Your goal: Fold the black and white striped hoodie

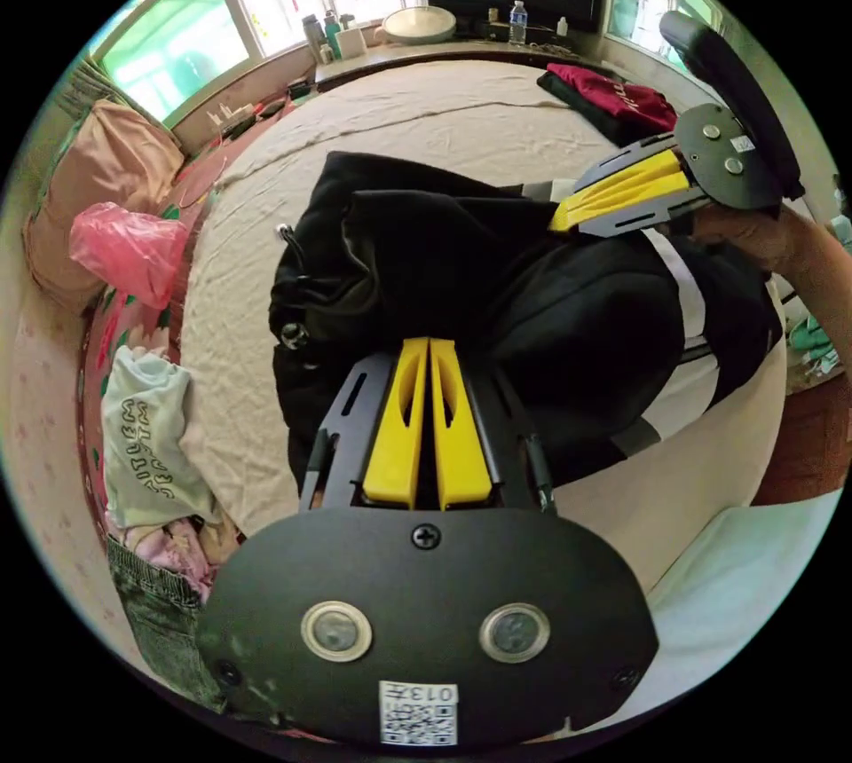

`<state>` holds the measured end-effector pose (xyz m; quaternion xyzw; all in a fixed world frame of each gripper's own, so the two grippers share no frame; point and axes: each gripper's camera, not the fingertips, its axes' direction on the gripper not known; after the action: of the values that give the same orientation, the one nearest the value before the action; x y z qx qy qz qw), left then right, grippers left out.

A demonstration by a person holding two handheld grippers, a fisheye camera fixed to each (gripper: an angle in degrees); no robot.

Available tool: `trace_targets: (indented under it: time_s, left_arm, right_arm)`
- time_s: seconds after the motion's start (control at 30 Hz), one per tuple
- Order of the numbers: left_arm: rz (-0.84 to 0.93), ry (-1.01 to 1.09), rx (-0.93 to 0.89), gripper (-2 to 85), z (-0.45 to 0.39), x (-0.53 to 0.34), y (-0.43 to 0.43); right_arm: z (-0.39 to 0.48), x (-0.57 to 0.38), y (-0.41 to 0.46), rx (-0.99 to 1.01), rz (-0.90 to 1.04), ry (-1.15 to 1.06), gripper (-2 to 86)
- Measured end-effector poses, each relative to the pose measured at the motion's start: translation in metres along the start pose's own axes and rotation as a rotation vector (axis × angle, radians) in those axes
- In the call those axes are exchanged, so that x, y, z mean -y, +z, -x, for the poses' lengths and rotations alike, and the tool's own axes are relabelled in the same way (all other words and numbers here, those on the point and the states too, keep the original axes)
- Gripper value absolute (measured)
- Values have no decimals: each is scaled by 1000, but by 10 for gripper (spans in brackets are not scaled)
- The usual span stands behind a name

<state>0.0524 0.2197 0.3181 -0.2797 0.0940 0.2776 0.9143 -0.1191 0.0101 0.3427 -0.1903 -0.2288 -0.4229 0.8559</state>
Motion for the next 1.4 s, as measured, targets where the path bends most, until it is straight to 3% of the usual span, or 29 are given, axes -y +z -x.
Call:
trace_targets:
  time_s: [0.07, 0.17, 0.27, 0.4, 0.47, 0.63, 0.73, 0.77, 0.87, 1.0, 1.13, 1.4]
  left_arm:
    - [-97, -19, 40, -3, 10, -12, -34]
    - [-229, -55, 0, -3, 23, -33, -70]
    - [-176, 12, 67, -3, 11, -27, -55]
    - [90, -22, 28, -3, 21, -21, 13]
    - [59, -8, 38, -2, 23, -26, 20]
    - [34, 111, 122, 4, 19, -25, 0]
    - [-110, -44, 90, 23, 65, -47, -53]
    - [-167, -128, 96, 75, 89, -60, -70]
    - [-118, -227, -48, 134, 146, -77, -65]
    - [10, -214, -211, 146, 188, -76, -29]
    - [42, -210, -294, 146, 212, -67, -20]
    - [123, -226, -449, 137, 264, -65, 10]
  right_arm:
    - [-10, -3, -25, 29, -19, 23, -1]
    - [-15, -4, -74, -3, -197, 97, -1]
    - [7, 27, -80, 25, -306, 5, -1]
    - [20, 81, -9, 28, -125, -66, 1]
    - [21, 92, 31, 35, -1, -99, 3]
    - [16, 102, 25, 70, 22, -203, 16]
    - [1, 96, -26, 122, -169, -261, 60]
    - [-4, 97, -35, 120, -199, -258, 79]
    - [-16, 115, -58, 102, -255, -354, 114]
    - [-7, 171, -41, 42, -127, -609, 126]
    - [4, 214, -16, 133, 62, -791, 140]
    - [23, 249, 29, 145, 226, -868, 138]
